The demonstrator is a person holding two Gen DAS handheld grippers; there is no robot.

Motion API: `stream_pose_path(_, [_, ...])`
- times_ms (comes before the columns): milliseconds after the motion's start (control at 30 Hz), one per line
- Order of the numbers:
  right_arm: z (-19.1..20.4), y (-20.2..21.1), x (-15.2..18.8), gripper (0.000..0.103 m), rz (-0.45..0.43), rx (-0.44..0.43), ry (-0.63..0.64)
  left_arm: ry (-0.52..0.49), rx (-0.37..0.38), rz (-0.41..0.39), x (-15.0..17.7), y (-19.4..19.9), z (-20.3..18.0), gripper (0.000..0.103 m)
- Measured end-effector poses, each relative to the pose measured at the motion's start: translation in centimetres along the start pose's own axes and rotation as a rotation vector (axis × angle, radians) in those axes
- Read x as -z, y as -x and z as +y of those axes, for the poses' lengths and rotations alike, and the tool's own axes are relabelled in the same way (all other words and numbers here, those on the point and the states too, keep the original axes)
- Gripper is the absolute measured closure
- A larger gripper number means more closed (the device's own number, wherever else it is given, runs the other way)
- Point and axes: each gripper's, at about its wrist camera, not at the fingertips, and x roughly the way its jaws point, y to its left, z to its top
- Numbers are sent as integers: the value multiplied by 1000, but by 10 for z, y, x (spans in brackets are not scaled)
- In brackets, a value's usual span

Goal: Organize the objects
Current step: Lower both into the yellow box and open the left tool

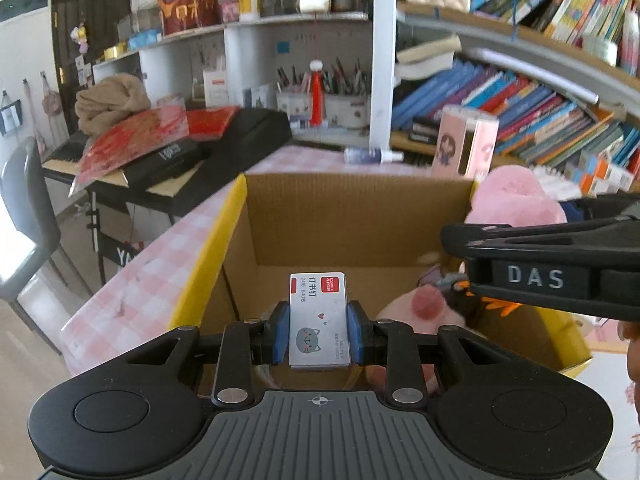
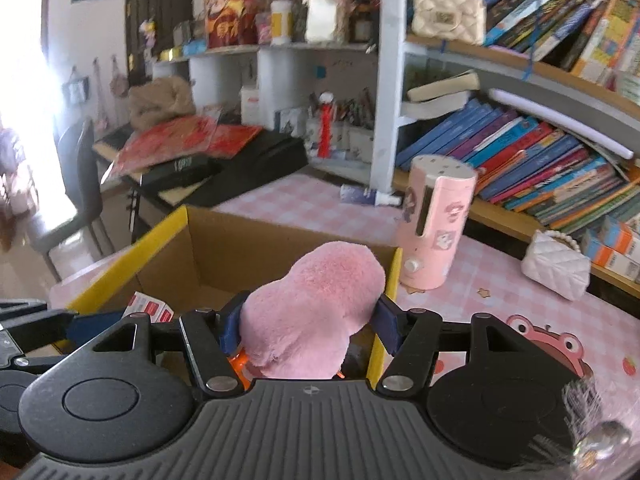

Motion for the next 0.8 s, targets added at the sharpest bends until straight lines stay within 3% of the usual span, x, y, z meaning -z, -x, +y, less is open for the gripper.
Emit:
stream_pose_path(433, [11,-52,-2,42,118,-65,148,-46,-28,110,7,-28,-10,75])
stream_pose_path(800, [19,-70,-3,42,188,-70,225,-44,-38,110,7,-33,-10,74])
